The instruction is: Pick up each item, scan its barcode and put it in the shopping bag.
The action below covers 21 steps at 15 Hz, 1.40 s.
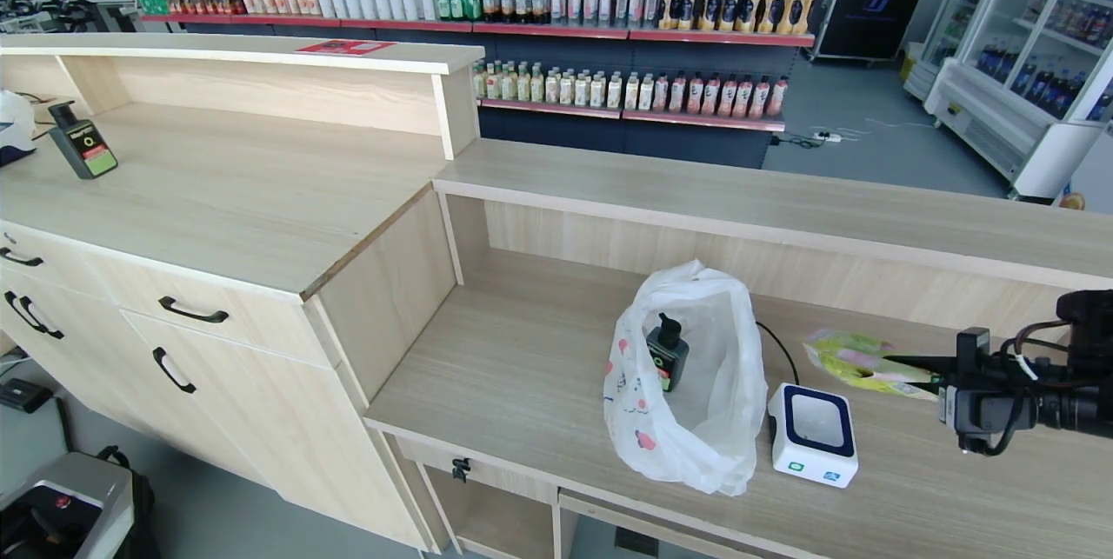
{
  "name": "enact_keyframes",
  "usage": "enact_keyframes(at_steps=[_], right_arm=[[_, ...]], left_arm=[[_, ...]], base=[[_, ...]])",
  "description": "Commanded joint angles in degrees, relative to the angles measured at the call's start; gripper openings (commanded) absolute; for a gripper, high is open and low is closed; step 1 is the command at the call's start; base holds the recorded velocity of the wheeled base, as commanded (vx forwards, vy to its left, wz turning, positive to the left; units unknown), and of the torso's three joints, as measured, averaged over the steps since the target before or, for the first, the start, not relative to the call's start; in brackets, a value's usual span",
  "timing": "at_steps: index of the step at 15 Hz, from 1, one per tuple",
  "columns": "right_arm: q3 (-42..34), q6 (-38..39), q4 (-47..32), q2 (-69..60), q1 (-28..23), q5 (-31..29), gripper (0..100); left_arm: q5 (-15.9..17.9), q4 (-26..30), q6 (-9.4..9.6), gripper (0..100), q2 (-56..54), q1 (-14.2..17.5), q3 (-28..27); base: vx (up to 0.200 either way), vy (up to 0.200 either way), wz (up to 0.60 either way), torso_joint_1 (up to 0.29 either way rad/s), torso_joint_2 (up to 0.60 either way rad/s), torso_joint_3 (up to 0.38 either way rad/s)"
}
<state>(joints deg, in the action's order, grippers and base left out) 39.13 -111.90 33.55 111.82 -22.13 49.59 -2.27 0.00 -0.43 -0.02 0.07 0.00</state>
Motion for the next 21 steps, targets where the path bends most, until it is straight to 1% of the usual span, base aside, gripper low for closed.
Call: enact_keyframes(at_steps=[1,4,10,13,16,21], right_arm=[[1.7,-2.6,-1.3,2.4,-0.3,0.7,0],[3.4,-5.1,-1.4,5.2,0.9,1.7,0],[5.5,-5.3,-0.9,8.8,4.1,2.8,0],[8.4,-11.5,-0.9,10.4,3.9,2.6,0],[8.1,-14.1,-1.0,11.5,4.4,2.7,0],[9.4,-14.2,-0.9,14.1,5.3,2.7,0]], left_arm=[[0.0,0.0,-0.01,100,0.0,0.0,0.0],[0.0,0.0,-0.01,100,0.0,0.0,0.0],[0.0,0.0,-0.01,100,0.0,0.0,0.0],[0.0,0.0,-0.01,100,0.0,0.0,0.0],[0.0,0.0,-0.01,100,0.0,0.0,0.0],[0.1,0.0,-0.01,100,0.0,0.0,0.0]], base=[[0.0,0.0,0.0,0.0,0.0,0.0],[0.0,0.0,0.0,0.0,0.0,0.0],[0.0,0.0,0.0,0.0,0.0,0.0],[0.0,0.0,0.0,0.0,0.0,0.0],[0.0,0.0,0.0,0.0,0.0,0.0],[0.0,0.0,0.0,0.0,0.0,0.0]])
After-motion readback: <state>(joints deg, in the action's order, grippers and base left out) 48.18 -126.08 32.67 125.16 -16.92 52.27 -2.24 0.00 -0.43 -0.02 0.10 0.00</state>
